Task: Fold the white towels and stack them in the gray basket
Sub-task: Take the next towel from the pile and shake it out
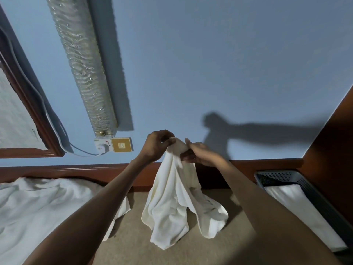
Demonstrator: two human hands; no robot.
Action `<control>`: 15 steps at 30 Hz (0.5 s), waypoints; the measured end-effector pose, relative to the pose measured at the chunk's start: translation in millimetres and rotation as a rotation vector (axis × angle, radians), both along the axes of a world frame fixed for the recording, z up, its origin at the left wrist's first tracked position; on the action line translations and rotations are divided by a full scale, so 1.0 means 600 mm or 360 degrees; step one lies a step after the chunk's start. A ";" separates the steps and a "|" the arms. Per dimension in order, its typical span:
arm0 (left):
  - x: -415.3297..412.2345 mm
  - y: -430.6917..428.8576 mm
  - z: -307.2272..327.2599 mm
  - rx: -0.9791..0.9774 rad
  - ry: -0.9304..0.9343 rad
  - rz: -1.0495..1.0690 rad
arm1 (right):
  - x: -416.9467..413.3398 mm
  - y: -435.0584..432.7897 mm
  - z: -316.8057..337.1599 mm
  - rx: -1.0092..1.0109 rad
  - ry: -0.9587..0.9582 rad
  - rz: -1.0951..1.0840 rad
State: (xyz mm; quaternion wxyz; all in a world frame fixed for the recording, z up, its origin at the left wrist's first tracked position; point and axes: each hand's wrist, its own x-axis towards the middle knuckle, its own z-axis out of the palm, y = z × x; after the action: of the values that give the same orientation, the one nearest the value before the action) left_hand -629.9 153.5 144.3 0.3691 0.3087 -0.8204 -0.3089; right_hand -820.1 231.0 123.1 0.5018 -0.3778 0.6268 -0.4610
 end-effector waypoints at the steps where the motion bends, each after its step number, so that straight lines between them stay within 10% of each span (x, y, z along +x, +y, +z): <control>1: -0.002 -0.006 0.010 0.0007 0.0024 0.0003 | -0.003 0.004 0.008 -0.0025 0.0076 0.0064; 7: -0.008 -0.029 0.084 0.0118 0.0187 -0.0056 | -0.033 -0.008 0.069 -0.0444 0.1181 0.0195; 15: -0.023 -0.033 0.208 0.0715 0.0755 -0.0267 | -0.012 -0.005 0.197 -0.0781 0.0740 0.0122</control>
State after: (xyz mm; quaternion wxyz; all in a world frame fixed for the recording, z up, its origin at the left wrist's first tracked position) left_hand -644.0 133.5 268.9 0.4457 0.2332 -0.6458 -0.5744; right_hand -827.3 227.8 241.0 0.2566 -0.6056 0.5802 -0.4804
